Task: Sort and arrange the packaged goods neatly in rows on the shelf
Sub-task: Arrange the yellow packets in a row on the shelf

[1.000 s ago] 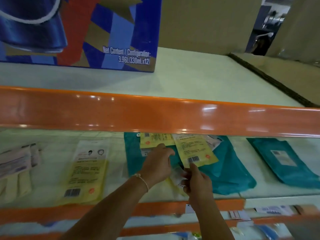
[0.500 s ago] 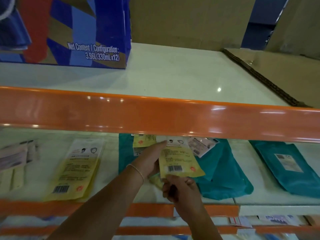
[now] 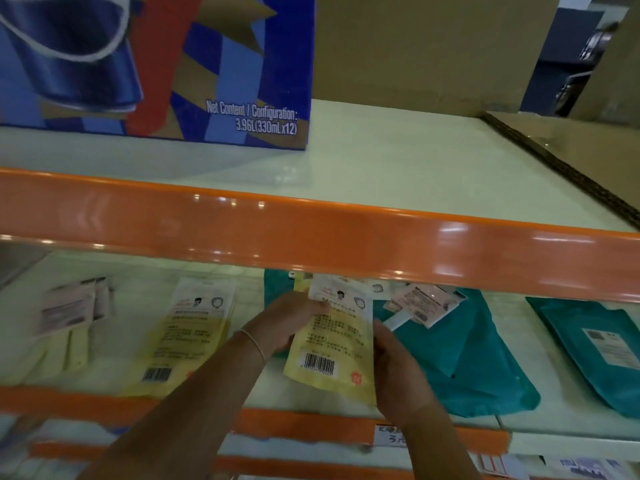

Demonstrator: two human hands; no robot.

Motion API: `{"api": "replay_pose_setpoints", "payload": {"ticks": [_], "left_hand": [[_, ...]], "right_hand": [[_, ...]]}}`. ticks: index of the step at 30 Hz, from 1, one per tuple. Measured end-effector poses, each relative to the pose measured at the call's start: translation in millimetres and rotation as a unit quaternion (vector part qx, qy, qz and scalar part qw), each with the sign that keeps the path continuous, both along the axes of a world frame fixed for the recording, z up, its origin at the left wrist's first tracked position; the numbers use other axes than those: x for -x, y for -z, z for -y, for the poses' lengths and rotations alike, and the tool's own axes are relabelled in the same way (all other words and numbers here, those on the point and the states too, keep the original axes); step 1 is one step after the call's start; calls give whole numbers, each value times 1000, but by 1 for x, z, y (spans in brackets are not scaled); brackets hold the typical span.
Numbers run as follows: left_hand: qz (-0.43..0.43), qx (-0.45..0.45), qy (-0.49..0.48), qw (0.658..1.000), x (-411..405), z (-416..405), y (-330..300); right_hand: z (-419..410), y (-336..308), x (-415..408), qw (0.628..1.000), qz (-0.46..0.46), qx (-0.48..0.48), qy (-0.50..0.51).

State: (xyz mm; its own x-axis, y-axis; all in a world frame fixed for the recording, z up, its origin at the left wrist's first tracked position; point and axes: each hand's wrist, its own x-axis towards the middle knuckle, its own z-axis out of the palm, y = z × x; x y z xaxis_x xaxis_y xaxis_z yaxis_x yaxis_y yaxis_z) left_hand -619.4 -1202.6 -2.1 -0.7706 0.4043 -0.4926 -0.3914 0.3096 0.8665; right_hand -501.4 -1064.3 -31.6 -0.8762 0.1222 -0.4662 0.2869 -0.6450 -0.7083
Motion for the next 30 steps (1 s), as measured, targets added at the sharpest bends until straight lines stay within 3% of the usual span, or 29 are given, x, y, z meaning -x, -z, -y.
{"api": "replay_pose_setpoints", "payload": {"ticks": [3,6,10,13,18,25,30], "left_hand": [[-83,53,26,995,-4,20,3],[-187,119,54,974,1,45,14],[-275,185,-7,943,11,92,16],[-330,237,-108,907,22,134,25],[-297,228,-153,915,37,195,45],[-216,35,-195,956,28,233,68],[-213,15,-178,961,30,237,78]], "right_hand": [[18,2,13,994,26,-105,2],[35,4,19,989,43,-141,-1],[58,5,31,986,50,-156,-11],[80,5,42,975,59,-211,-36],[125,11,64,969,50,-232,-62],[181,13,91,982,6,-186,-36],[205,16,103,976,11,-214,-43]]}}
